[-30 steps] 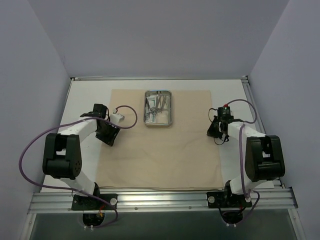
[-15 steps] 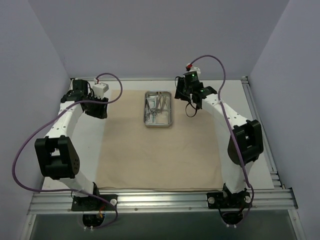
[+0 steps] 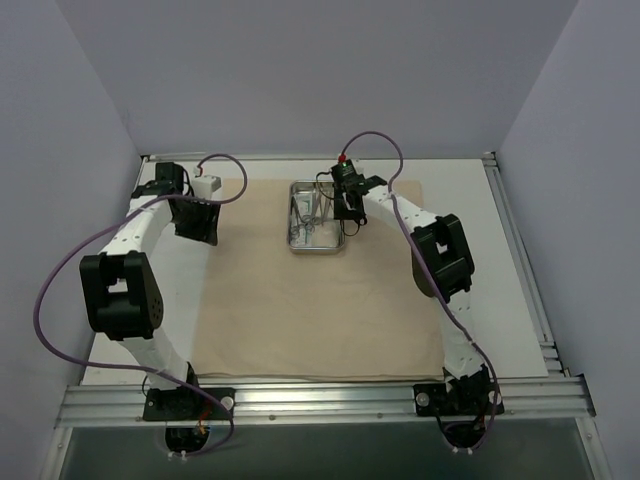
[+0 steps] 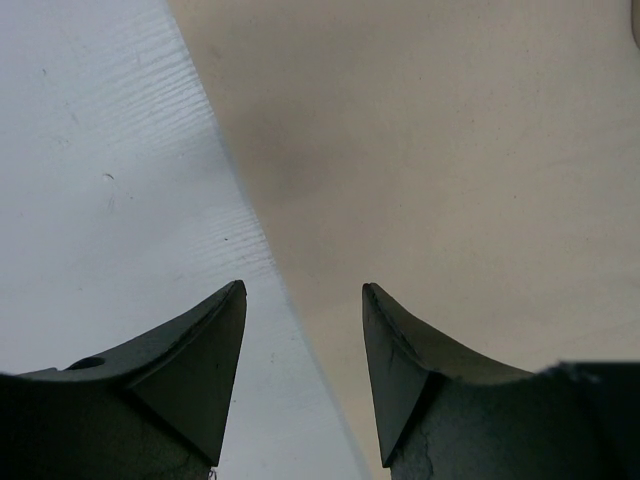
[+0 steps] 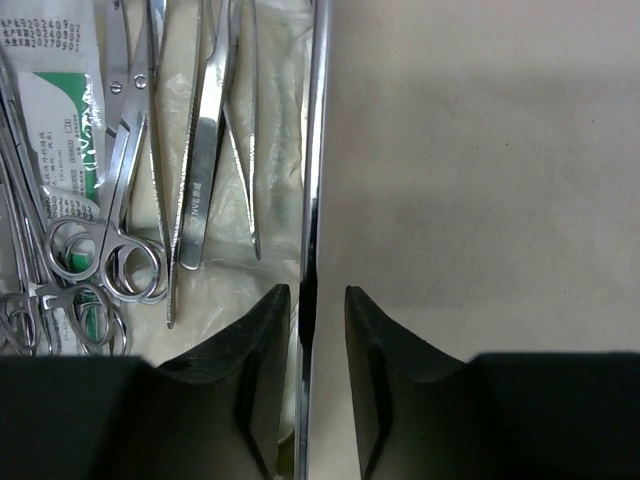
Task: Open and lay out the surgical kit
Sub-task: Adjust the container in the surgical kit.
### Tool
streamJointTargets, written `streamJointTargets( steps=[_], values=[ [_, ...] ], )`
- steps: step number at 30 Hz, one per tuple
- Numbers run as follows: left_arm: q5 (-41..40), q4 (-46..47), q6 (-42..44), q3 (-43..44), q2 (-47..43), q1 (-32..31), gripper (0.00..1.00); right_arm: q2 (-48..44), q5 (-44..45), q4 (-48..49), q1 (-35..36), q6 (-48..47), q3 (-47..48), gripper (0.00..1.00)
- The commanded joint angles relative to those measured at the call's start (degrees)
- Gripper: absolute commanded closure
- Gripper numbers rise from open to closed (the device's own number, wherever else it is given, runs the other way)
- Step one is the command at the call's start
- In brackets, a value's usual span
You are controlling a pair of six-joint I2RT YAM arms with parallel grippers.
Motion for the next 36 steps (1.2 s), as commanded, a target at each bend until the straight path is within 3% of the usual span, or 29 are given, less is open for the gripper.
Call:
streamJointTargets(
  steps=[1, 7, 19, 29, 36],
  values=[
    [0.42, -0.65, -0.38, 2.86, 0.52, 0.70, 0.41, 0.25, 2.07, -1.31, 0.34, -0.04, 3.10, 0.80],
    [1.12, -1.00, -0.21, 2.86, 0.70, 2.19, 0.41, 0.78, 2.42, -1.49, 0.34, -3.98, 2.58, 1.00],
    [1.39, -2.50, 0.50, 4.00, 1.93, 2.90, 0.41, 1.13, -2.59, -6.32, -4.93, -39.74, 6.00, 1.00],
    [1.38, -5.48, 2.87, 7.16, 4.48, 2.90, 0.41, 2.08, -19.99, -5.53, -17.15, -56.88, 8.01, 0.99],
    [2.18, -7.24, 3.04, 11.56, 6.68, 2.02, 0.41, 10.52, -22.98, -16.24, -18.12, -66.22, 19.08, 1.00]
  ],
)
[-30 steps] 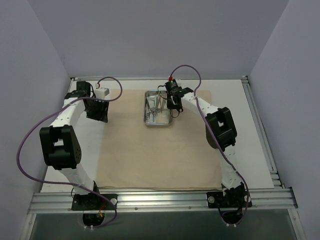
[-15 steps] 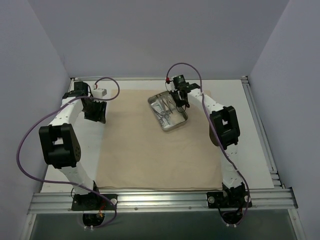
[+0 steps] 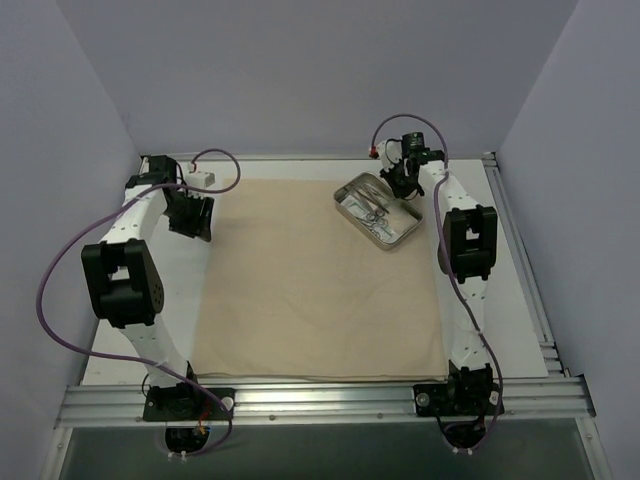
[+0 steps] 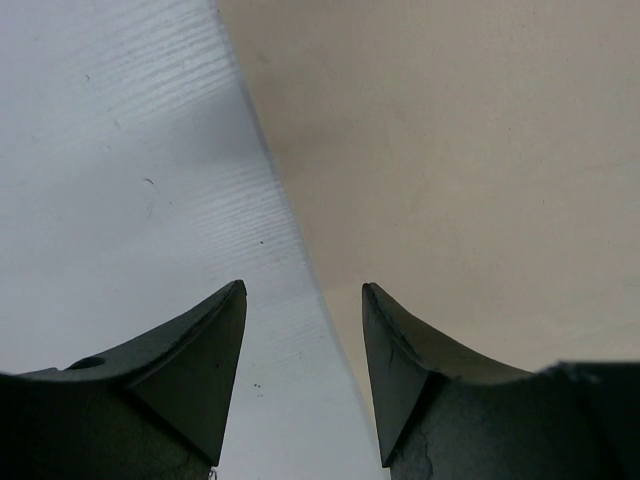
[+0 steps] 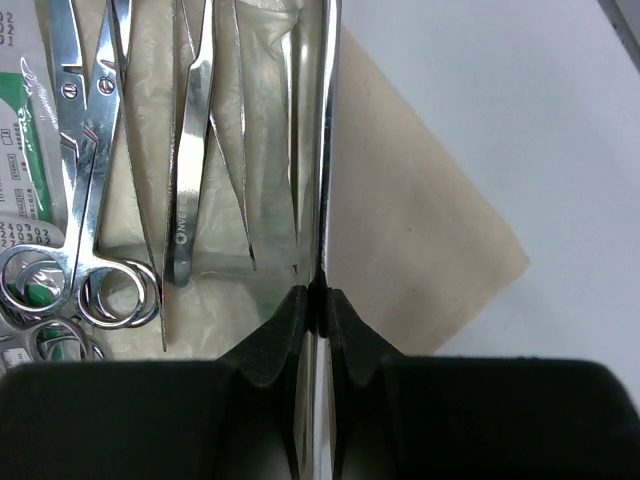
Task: Open and lay out the surgical kit
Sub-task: Adjust the container in the surgical kit, then pick up the medical item from the container.
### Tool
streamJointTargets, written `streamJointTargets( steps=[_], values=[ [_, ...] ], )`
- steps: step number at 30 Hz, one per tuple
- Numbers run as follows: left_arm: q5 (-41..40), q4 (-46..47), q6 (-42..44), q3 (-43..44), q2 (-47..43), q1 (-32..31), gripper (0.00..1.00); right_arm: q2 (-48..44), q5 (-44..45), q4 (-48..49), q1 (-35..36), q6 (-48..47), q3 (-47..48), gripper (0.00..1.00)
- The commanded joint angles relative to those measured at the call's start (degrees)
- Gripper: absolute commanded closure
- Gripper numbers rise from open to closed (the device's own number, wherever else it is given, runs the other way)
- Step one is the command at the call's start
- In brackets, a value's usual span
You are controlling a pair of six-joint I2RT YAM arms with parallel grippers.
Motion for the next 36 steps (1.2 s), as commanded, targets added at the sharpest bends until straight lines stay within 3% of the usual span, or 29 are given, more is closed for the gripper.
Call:
streamJointTargets(
  steps=[1, 10, 12, 15, 21, 27, 32, 36],
  values=[
    [1.50, -1.56, 1.25, 4.17, 0.88, -0.91, 0.41, 3.27, -2.87, -7.70, 1.53, -8.58, 4.89, 1.00],
    [2.98, -4.72, 4.32, 7.42, 2.82, -7.94, 0.41, 1.43, -3.40, -3.50, -0.05, -10.00, 5.34, 0.97],
    [4.22, -6.04, 5.12, 7.95, 3.26, -8.03, 0.41, 0.38, -3.14, -2.18, -0.05, -9.57, 4.20, 0.93],
    [3.61, -6.48, 5.12, 8.92, 4.05, -8.12, 0.41, -0.59, -1.73, 0.11, 0.03, -7.03, 3.23, 0.77],
    [3.08, -6.57, 4.86, 9.89, 4.40, -8.64, 0.41, -4.01, 0.99, 8.28, -0.05, 1.49, 2.00, 0.68],
    [2.12, -5.52, 4.33, 10.06, 4.40, -8.82, 0.41, -8.14, 4.86, 12.59, 0.03, 9.14, 0.60, 0.68],
    [0.27, -4.55, 2.05, 10.59, 5.37, -8.82, 0.41, -14.29, 0.03, 15.75, 1.44, 14.78, -7.66, 0.69],
    [0.88, -4.02, 2.13, 10.15, 4.93, -8.82, 0.41, -14.83, -2.25, 14.98, 3.28, 12.95, -11.10, 0.71]
  ],
)
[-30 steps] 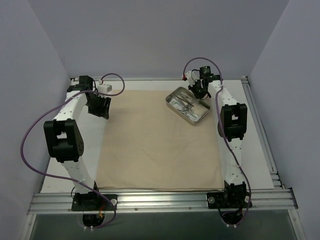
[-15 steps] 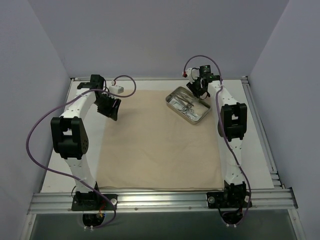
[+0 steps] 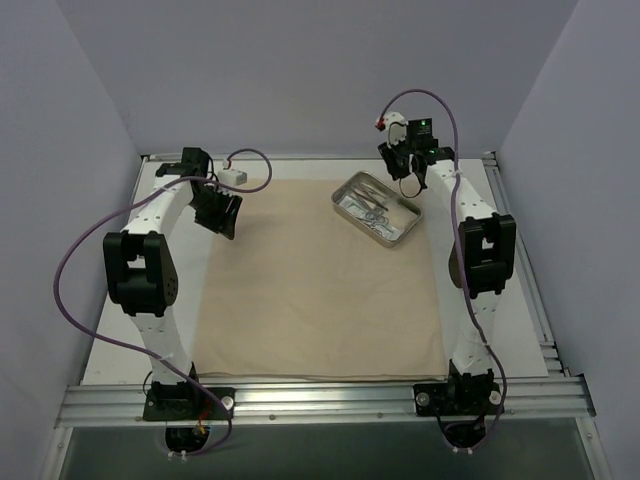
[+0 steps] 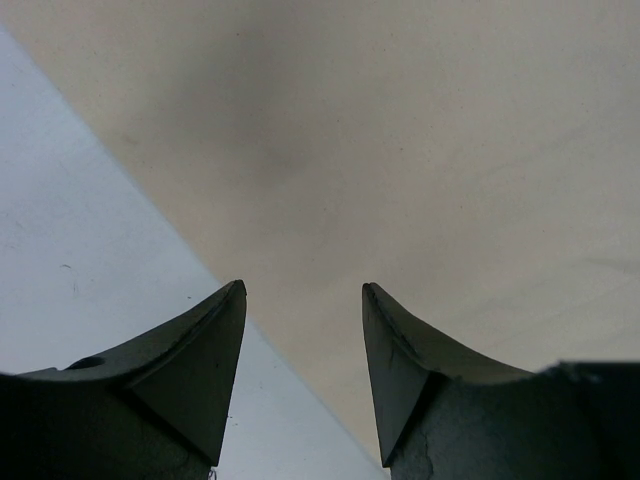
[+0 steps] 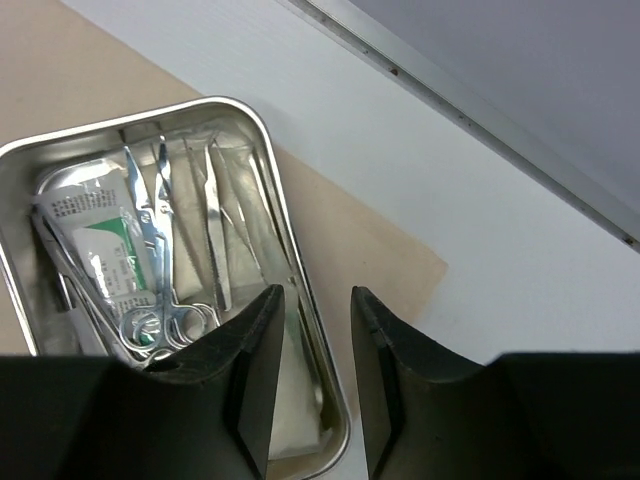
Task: Open and lay out the surgical kit
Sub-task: Pick up the medical item from the container.
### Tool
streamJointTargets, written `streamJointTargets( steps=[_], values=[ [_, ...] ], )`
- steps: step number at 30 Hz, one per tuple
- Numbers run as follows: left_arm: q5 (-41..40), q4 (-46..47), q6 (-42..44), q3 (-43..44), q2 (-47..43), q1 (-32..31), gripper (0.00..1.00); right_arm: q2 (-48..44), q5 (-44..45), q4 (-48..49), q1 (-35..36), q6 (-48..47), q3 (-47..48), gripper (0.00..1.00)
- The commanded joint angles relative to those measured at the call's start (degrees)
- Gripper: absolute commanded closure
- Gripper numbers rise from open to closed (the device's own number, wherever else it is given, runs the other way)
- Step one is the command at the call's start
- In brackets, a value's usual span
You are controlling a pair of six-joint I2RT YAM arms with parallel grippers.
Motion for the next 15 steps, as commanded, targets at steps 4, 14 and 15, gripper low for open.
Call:
streamJointTargets(
  steps=[4, 14, 15],
  values=[
    [-0.10, 2.38, -0.31, 0.38, -1.06, -0.14, 0.41, 4.59, -1.79, -8.67, 4.56, -1.65, 4.10, 0.77],
    [0.42, 2.92, -0.14, -0.51, -0.45, -0.14, 0.41, 11.12, 1.46, -15.89, 5.01, -0.51, 9.66, 0.74],
    [0.51, 2.92, -0.14, -0.42, -0.27, -0.14, 0.41, 11.29, 1.55, -16.07, 5.09, -0.51, 9.40, 0.74]
  ],
)
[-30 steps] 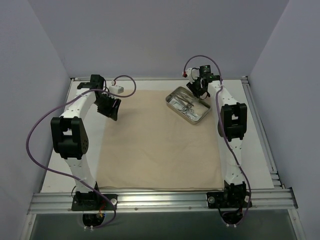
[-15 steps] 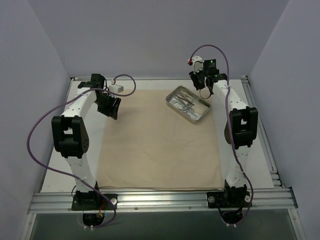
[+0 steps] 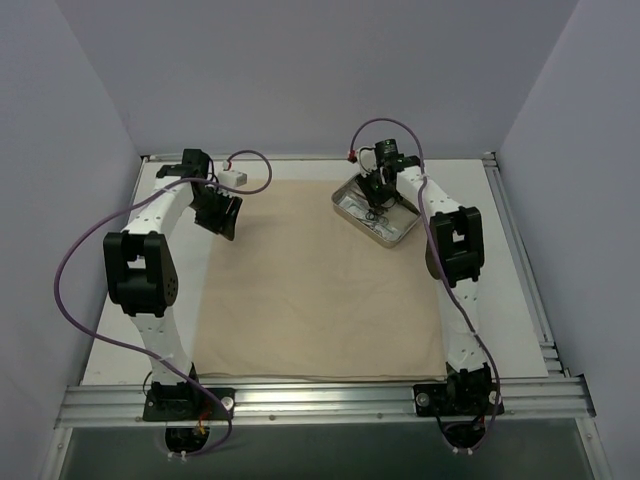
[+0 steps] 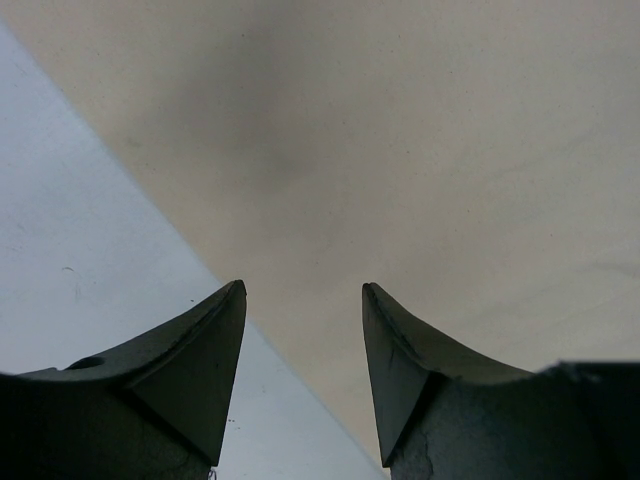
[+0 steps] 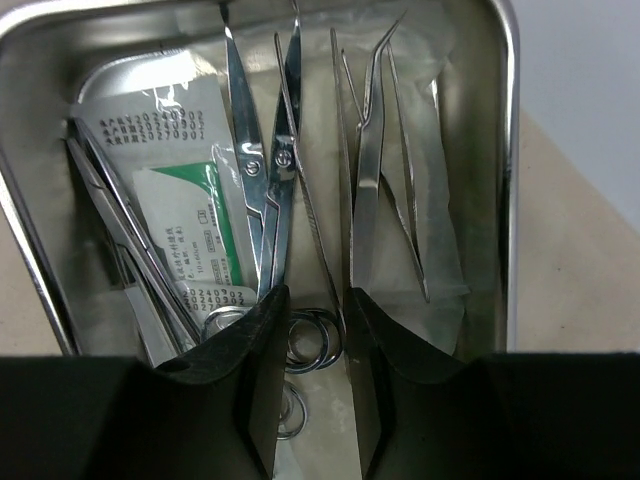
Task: Open and lay out the surgical kit
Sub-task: Pick up the medical item from the container.
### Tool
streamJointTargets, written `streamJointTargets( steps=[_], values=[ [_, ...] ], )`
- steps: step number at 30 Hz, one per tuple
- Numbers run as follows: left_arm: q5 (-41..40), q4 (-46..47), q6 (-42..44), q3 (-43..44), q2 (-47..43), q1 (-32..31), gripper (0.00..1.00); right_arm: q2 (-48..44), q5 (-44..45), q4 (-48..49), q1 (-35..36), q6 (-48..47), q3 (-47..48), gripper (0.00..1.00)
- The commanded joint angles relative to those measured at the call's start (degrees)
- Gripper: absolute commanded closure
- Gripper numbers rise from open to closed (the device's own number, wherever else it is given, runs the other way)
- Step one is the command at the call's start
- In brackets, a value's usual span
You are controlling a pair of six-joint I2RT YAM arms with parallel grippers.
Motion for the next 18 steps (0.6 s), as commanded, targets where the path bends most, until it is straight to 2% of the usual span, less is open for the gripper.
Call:
streamJointTargets(
  steps=[1, 15, 18],
  values=[
    [1.02, 1.89, -0.05, 0.45, -0.21, -0.14, 0.41, -0.40, 1.15, -3.46, -0.59, 0.10, 1.79, 0.74],
    [0.84, 1.80, 0.12, 0.10, -0.12, -0.14, 0.41, 1.62, 2.65, -3.11, -0.76, -0.25, 0.65, 0.78],
    [0.84, 1.80, 0.12, 0.10, -0.20, -0.14, 0.41, 1.62, 2.03, -3.37, -0.77, -0.25, 0.65, 0.84]
  ],
)
